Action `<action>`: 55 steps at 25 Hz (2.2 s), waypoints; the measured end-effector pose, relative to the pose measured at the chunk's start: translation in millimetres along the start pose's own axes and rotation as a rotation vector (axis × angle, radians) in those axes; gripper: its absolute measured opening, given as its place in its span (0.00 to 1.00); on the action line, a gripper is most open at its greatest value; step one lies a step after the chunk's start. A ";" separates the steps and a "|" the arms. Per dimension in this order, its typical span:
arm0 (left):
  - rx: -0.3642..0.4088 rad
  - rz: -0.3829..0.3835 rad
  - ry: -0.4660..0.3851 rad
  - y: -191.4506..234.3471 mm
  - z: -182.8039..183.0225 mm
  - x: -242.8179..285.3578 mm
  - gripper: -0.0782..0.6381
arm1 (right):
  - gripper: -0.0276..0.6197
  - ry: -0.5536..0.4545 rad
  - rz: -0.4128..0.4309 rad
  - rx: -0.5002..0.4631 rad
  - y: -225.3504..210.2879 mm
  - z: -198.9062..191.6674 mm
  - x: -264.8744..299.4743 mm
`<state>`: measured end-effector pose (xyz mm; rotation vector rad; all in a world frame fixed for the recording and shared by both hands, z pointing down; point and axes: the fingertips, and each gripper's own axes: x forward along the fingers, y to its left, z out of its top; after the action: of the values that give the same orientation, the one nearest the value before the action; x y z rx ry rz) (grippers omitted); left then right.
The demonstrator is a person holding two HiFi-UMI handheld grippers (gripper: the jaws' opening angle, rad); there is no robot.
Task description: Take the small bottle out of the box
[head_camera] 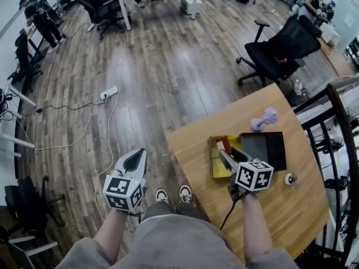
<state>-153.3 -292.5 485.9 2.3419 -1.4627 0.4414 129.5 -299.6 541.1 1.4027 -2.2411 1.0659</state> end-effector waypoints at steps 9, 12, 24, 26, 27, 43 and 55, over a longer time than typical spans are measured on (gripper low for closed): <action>0.066 0.029 -0.118 8.6 59.9 -25.5 0.11 | 0.36 -0.276 0.055 -0.209 88.3 87.2 -53.4; 0.164 0.047 -0.174 6.4 88.7 -41.1 0.11 | 0.36 -0.343 0.081 -0.254 118.1 107.0 -70.3; 0.291 0.052 -0.352 -4.7 171.5 -108.2 0.11 | 0.36 -0.590 0.164 -0.378 221.2 155.0 -134.3; 0.302 0.059 -0.383 -2.1 183.5 -120.3 0.11 | 0.36 -0.629 0.173 -0.397 236.3 162.4 -144.6; 0.307 0.062 -0.396 -1.2 188.4 -126.7 0.11 | 0.36 -0.651 0.172 -0.405 242.7 165.8 -150.5; 0.318 0.119 -0.452 13.9 205.1 -177.2 0.11 | 0.36 -0.785 0.192 -0.529 292.2 174.7 -180.0; 0.303 0.164 -0.463 14.6 203.0 -186.8 0.11 | 0.36 -0.713 0.242 -0.534 290.1 163.8 -164.8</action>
<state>-228.9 -239.7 225.5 2.7008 -1.9221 0.1729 -19.6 -236.7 206.5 1.4173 -2.9275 -0.0644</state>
